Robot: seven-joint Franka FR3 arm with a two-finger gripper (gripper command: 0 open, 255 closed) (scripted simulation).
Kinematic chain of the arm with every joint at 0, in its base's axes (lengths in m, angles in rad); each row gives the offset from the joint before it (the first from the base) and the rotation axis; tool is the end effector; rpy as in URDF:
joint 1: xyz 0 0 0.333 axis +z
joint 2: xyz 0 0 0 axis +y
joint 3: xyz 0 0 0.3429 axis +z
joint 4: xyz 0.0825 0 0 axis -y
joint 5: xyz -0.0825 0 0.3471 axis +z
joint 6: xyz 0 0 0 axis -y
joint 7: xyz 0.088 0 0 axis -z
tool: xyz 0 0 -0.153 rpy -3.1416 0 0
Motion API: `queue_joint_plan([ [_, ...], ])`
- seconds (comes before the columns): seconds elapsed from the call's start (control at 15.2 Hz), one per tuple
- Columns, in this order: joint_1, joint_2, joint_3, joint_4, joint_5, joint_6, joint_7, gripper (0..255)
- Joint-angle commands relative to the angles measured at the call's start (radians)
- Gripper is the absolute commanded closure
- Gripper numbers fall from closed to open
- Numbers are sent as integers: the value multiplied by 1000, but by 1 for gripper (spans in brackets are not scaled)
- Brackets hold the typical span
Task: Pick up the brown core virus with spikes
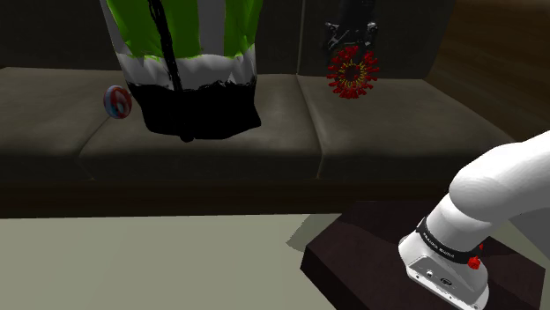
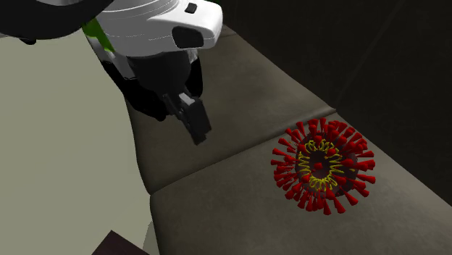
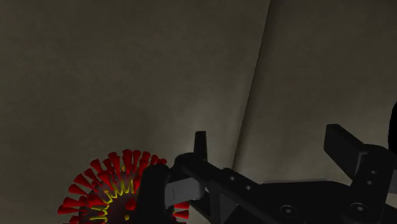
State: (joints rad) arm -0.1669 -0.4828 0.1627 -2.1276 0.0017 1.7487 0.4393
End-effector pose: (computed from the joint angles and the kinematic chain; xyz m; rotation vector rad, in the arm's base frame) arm 0.3712 0.0109 0.5858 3.0046 -0.7009 0.1722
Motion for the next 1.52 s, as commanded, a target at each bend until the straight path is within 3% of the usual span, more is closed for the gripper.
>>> queue_joint_plan([
  [0.0, -42, 75, 37, 45, -50, 13, 127, 0],
  [0.46, -150, 355, 116, 274, -253, -50, 541, 0],
  [0.92, -185, 612, 94, 543, -428, -219, 884, 0],
  [1.45, -189, 614, 88, 446, -431, -128, 923, 0],
])
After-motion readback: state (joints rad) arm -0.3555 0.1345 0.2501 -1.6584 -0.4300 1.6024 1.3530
